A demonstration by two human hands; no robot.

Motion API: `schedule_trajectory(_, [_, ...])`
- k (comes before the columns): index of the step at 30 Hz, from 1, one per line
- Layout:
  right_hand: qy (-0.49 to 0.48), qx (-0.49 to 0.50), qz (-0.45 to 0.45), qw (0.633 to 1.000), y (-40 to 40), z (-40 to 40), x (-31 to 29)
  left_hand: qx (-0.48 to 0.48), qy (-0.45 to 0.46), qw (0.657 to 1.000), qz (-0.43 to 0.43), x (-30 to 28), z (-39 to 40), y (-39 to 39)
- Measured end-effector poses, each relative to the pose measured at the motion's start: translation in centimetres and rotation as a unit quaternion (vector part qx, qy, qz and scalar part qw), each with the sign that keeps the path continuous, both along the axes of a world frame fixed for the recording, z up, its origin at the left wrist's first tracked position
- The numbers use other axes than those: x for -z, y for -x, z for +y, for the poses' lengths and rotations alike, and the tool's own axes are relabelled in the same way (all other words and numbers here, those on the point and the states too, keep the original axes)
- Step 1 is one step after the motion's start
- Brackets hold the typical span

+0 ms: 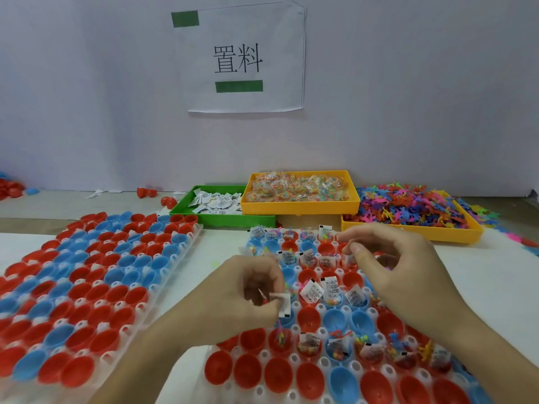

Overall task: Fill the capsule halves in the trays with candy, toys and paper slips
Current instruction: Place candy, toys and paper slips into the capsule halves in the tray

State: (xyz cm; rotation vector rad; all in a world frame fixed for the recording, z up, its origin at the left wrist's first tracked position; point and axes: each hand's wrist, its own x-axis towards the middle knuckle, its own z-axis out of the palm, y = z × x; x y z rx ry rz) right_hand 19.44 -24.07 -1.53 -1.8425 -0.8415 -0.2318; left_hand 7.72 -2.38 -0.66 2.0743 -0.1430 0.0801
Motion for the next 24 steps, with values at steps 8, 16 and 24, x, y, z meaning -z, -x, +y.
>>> schedule_trajectory(8, [-0.001,0.005,-0.005,1.0,0.03,-0.04,-0.13,0.04,-0.15,0.988,0.023,-0.27,-0.09,0.55])
schedule_trajectory(16, [0.001,0.012,-0.008,1.0,-0.08,-0.14,-0.11,0.055,-0.146,0.987,0.033,-0.8,0.18,0.83])
schedule_trajectory(24, [0.003,0.015,-0.01,1.0,-0.08,-0.19,-0.18,0.042,-0.146,0.988,0.037,-0.96,0.51,0.81])
